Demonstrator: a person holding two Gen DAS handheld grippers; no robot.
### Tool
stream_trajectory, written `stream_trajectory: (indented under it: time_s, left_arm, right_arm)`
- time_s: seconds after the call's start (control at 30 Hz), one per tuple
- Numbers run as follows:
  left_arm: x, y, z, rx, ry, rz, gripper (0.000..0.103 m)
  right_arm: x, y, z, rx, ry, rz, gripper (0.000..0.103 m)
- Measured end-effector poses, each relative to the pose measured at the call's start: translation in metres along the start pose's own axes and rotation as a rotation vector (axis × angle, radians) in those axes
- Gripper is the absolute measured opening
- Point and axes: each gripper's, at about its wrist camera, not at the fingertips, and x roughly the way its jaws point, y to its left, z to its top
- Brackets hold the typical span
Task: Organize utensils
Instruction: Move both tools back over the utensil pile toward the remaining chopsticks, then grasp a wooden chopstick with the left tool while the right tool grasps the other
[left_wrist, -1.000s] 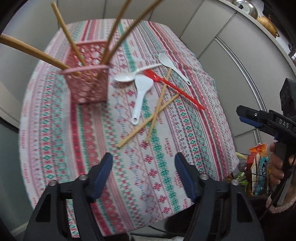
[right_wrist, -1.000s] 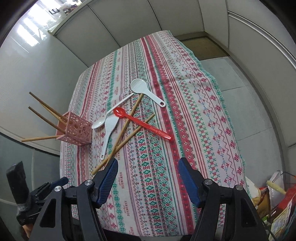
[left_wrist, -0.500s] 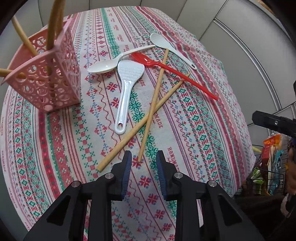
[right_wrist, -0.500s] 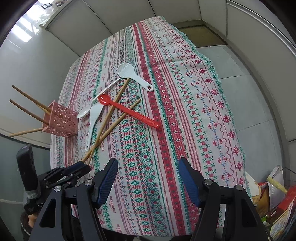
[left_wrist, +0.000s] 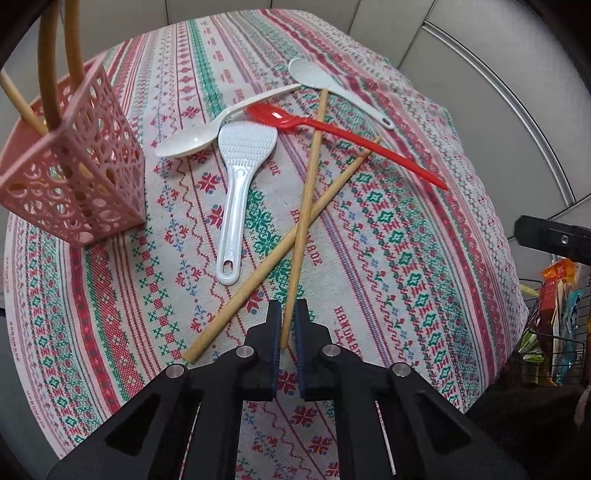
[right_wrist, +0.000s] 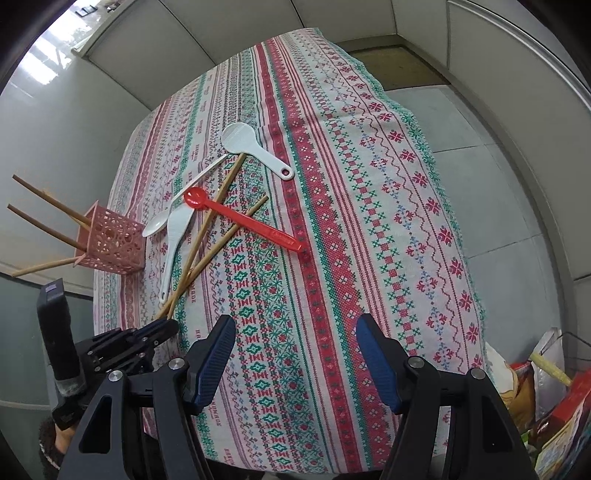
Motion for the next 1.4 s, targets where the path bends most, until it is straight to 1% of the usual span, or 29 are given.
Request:
stream_trajectory:
  time_s: [0.2,0.3,0.43,0.67,0.87,1.03,1.1,1.17,1.27,1.3,1.33,1.37,1.4]
  left_arm:
    - [-0.044,-0.011,-0.008,0.053,-0.078,0.015,0.004]
    - [-0.075,-0.013,-0.014,0.08,-0.138,0.028,0.004]
    - [-0.116,-0.01,-0.022,0.099,-0.224,0.027,0.004]
    - [-0.172,0.006,-0.034,0.065,-0.346,0.016,0.004]
    - [-0.198,0.02,-0.043,0.036,-0.398,-0.007,0.004]
    - [-0.199,0.03,-0.046,0.013,-0.404,-0.006,0.004]
    - [-0.198,0.035,-0.047,0.004,-0.405,-0.01,0.004]
    - [-0.199,0.039,-0.048,-0.008,-0.409,-0.016,0.004]
    - [-0.202,0.045,-0.048,-0.02,-0.424,-0.021,0.004]
    - [-0.202,0.047,-0.048,-0.024,-0.429,-0.022,0.004]
    - [-0.203,0.048,-0.048,-0.028,-0.432,-0.025,0.004]
    - [-0.202,0.05,-0.048,-0.031,-0.433,-0.028,0.004]
    - [-0.202,0.05,-0.048,-0.033,-0.435,-0.028,0.004]
  right_arm:
    - [-0.001,-0.001,0.001,0.007,-0.002,0.004,0.069]
    - [-0.002,0.001,0.001,0.014,-0.004,0.011,0.069]
    - [0.0,0.003,0.003,0.021,-0.005,0.017,0.069]
    - [0.009,0.006,0.01,0.056,-0.002,0.031,0.069]
    - [0.027,0.013,0.024,0.098,-0.004,0.045,0.068]
    - [0.056,0.025,0.042,0.148,0.011,0.077,0.051]
    - [0.07,0.033,0.05,0.165,0.018,0.078,0.046]
    - [0.082,0.041,0.056,0.179,0.019,0.074,0.043]
    - [0.099,0.053,0.063,0.199,0.016,0.053,0.04]
    - [0.103,0.057,0.064,0.202,0.007,0.04,0.039]
    - [0.103,0.063,0.067,0.19,-0.023,0.015,0.038]
    - [0.105,0.067,0.068,0.181,-0.024,-0.002,0.037]
    - [0.106,0.072,0.068,0.175,-0.045,-0.025,0.034]
